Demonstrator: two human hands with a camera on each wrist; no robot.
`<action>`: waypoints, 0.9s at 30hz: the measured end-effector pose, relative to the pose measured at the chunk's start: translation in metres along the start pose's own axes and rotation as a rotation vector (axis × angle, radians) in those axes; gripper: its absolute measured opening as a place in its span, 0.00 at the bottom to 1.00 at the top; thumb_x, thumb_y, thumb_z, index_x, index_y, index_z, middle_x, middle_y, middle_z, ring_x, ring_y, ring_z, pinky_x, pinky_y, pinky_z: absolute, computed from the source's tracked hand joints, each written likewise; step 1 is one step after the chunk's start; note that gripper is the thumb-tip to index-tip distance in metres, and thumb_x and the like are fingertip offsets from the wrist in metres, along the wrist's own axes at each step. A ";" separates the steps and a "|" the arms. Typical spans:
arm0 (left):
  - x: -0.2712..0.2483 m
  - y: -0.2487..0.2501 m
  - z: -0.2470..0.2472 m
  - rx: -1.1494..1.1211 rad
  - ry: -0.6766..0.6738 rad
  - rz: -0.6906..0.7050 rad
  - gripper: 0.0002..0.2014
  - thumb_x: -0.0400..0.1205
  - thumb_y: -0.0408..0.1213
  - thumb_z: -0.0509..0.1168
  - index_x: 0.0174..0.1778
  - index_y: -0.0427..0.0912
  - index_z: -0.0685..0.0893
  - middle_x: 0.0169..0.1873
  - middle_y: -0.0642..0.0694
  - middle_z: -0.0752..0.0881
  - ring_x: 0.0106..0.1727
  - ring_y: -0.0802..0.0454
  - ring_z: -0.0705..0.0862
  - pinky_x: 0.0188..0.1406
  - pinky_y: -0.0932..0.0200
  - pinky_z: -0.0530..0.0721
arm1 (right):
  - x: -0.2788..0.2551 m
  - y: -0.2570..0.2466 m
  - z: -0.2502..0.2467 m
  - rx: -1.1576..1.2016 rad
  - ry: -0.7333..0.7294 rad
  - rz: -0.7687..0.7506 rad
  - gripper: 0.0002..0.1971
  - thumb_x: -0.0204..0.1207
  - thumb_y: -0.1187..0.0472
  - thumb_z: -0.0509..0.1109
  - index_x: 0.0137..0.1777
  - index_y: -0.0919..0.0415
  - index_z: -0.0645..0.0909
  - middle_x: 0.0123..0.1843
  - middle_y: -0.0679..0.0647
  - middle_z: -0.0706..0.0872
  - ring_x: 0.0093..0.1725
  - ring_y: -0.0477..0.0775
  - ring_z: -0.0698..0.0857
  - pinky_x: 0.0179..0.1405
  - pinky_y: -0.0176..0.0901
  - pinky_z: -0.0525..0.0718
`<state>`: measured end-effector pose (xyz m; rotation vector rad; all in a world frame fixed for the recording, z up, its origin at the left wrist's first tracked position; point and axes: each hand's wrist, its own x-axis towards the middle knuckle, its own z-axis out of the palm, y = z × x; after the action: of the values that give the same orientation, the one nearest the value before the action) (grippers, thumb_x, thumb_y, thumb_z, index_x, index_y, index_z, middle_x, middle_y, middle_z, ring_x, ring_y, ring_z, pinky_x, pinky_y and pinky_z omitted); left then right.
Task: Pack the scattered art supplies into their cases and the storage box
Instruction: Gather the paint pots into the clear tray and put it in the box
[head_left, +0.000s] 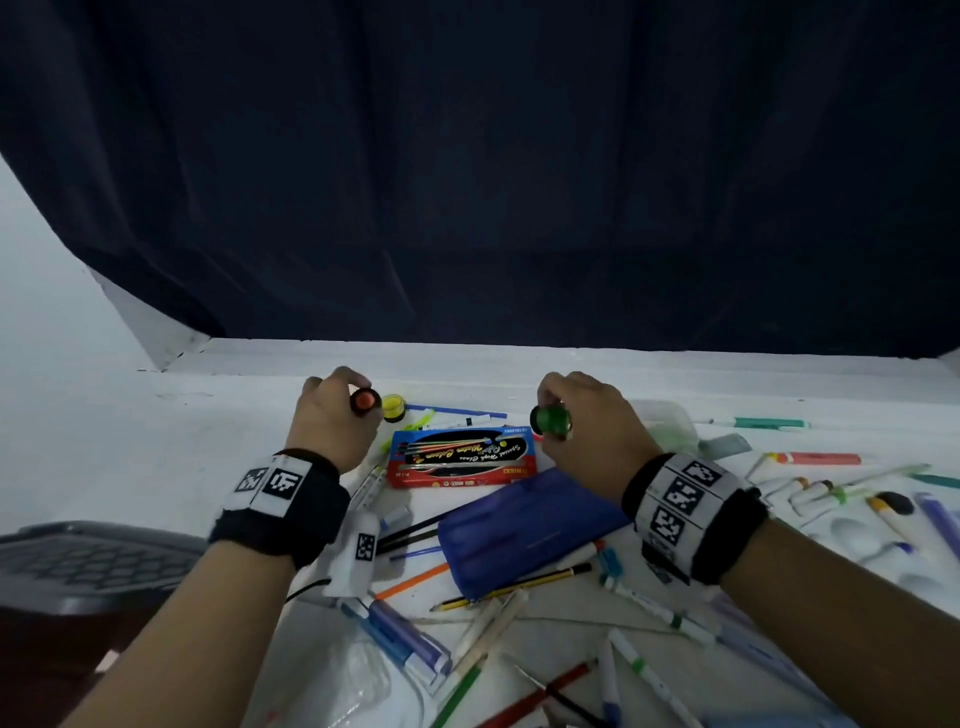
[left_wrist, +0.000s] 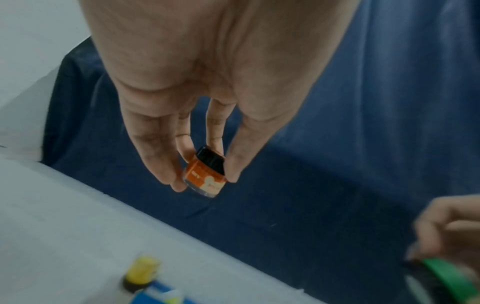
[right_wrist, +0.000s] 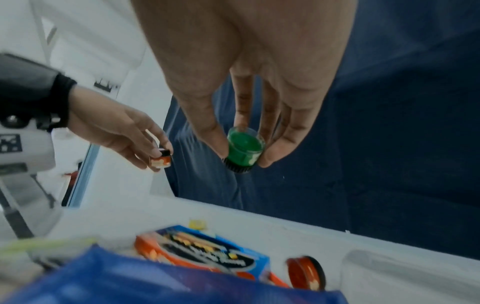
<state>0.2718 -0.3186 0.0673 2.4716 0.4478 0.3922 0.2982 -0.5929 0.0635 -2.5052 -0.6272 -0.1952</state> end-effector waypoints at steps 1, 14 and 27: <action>-0.013 0.008 -0.009 -0.046 0.008 0.051 0.13 0.79 0.36 0.72 0.59 0.46 0.82 0.56 0.39 0.80 0.48 0.47 0.82 0.50 0.60 0.74 | -0.010 -0.005 -0.008 0.043 0.037 -0.007 0.13 0.67 0.64 0.72 0.45 0.51 0.74 0.44 0.47 0.80 0.42 0.53 0.80 0.42 0.50 0.82; -0.230 0.021 -0.038 -0.378 -0.572 0.335 0.16 0.73 0.48 0.78 0.56 0.56 0.87 0.49 0.59 0.90 0.43 0.56 0.91 0.50 0.53 0.87 | -0.202 -0.051 -0.012 0.313 -0.154 -0.107 0.14 0.68 0.54 0.75 0.54 0.52 0.84 0.51 0.47 0.82 0.50 0.45 0.83 0.50 0.45 0.85; -0.263 -0.015 -0.006 0.134 -0.650 0.615 0.19 0.75 0.54 0.74 0.62 0.65 0.81 0.45 0.72 0.80 0.46 0.72 0.74 0.50 0.76 0.70 | -0.244 -0.069 0.005 0.092 -0.409 -0.200 0.12 0.72 0.58 0.75 0.56 0.54 0.87 0.54 0.49 0.89 0.52 0.48 0.85 0.51 0.43 0.82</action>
<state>0.0294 -0.4093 0.0170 2.6377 -0.5761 -0.2281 0.0509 -0.6347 0.0285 -2.4051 -1.0264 0.2759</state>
